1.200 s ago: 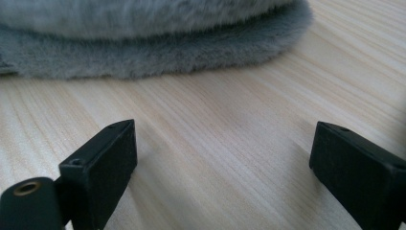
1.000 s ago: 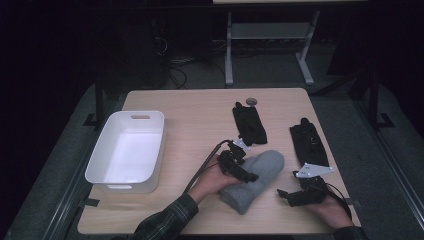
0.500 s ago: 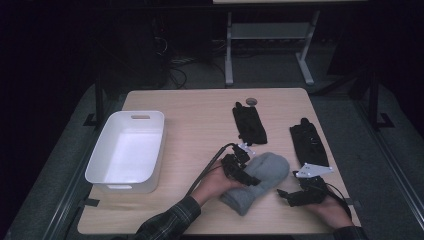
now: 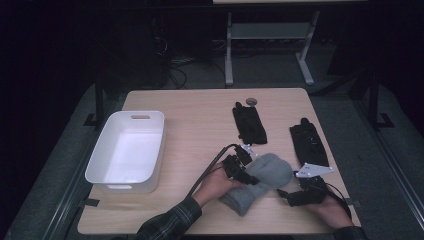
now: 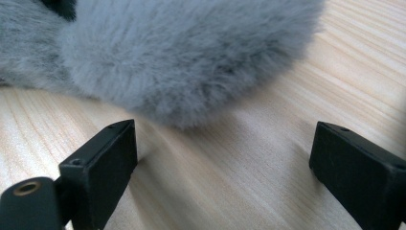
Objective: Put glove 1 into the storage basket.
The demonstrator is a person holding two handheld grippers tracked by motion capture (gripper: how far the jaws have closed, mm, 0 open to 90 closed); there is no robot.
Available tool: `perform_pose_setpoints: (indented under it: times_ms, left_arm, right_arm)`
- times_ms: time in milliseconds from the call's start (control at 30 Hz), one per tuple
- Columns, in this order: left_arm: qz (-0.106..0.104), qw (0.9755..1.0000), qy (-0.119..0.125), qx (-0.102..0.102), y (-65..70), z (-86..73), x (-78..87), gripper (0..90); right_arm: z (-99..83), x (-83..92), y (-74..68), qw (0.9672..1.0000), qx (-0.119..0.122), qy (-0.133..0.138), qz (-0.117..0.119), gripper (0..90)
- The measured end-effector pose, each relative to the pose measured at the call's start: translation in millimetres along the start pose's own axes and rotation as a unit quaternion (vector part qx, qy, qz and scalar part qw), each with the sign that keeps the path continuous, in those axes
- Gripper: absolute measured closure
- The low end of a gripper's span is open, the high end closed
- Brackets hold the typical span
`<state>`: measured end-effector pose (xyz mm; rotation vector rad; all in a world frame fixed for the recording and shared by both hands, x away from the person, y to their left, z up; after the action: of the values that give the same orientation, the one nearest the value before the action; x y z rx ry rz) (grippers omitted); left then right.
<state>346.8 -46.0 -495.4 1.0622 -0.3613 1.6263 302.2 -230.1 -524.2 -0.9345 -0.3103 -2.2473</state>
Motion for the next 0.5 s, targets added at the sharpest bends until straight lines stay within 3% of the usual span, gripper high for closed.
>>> perform_pose_setpoints:
  times_ms: [300,500]
  left_arm:
    - [-0.009,0.9999,0.003,0.010,1.1,0.6,12.7,65.3]
    - [-0.002,0.9999,0.011,0.006,-0.7,1.3,29.0,65.2]
  right_arm:
    - [0.1,0.0,0.0,1.0000,0.000,0.000,0.000,8.9]
    - [0.3,-0.1,-0.1,1.0000,-0.002,0.000,0.000,8.9]
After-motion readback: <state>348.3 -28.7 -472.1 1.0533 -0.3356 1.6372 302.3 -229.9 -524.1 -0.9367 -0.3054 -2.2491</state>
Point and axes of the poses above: each handheld gripper's, and its own axes: x roughly backward along the jaws, z roughly out of its top, y roughly to its right, the point moved 6 cm from there along -x, roughly forward along the jaws
